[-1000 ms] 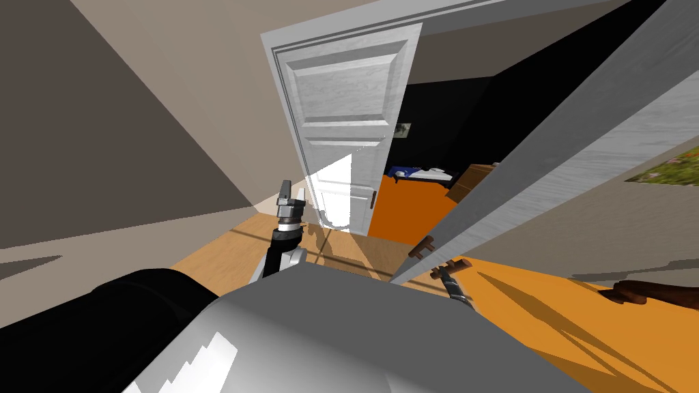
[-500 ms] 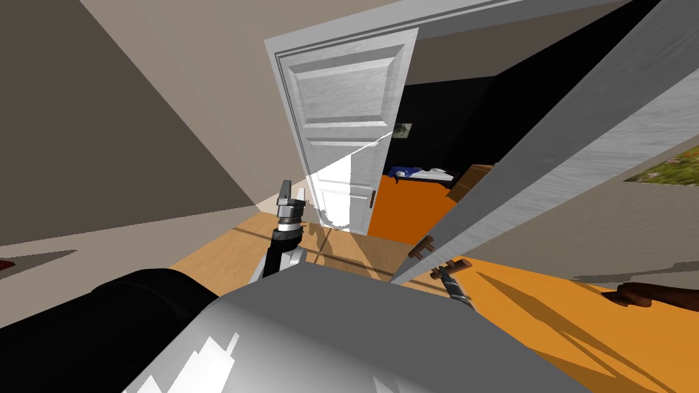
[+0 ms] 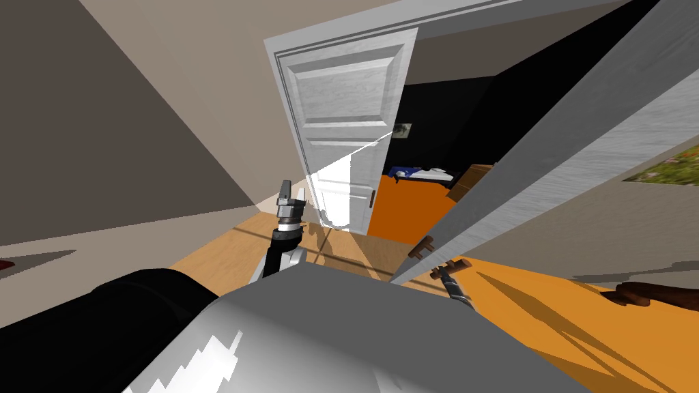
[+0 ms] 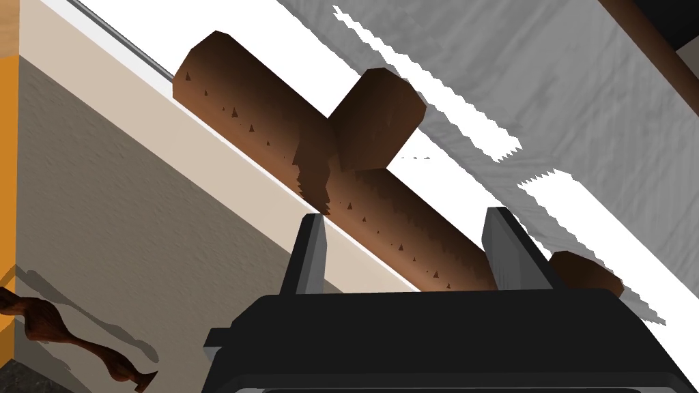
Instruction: Pull the door open
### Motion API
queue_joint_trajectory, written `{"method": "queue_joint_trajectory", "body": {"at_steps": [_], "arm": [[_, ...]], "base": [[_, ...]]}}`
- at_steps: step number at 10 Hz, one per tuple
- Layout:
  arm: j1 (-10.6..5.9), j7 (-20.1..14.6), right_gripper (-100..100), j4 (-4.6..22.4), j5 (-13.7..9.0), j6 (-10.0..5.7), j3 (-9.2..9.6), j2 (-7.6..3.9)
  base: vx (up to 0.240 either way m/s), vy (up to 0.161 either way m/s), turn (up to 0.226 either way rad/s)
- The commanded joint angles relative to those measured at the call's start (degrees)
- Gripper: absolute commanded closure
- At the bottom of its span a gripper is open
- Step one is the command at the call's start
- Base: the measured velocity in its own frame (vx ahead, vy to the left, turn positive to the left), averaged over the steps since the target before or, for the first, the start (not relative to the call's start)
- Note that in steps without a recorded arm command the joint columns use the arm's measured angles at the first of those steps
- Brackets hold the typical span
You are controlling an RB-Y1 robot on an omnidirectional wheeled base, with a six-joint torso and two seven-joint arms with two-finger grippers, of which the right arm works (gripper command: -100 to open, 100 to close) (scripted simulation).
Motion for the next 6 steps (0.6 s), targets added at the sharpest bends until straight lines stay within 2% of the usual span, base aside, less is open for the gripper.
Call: {"method": "queue_joint_trajectory", "body": {"at_steps": [1, 6], "arm": [[-0.82, -2.0, 100, 0.26, -0.44, -0.12, 0.21, 0.5], [-0.82, -2.0, 100, 0.26, -0.44, -0.12, 0.21, 0.5]], "base": [[-0.015, -0.018, 0.016], [-0.001, -0.001, 0.002]]}}
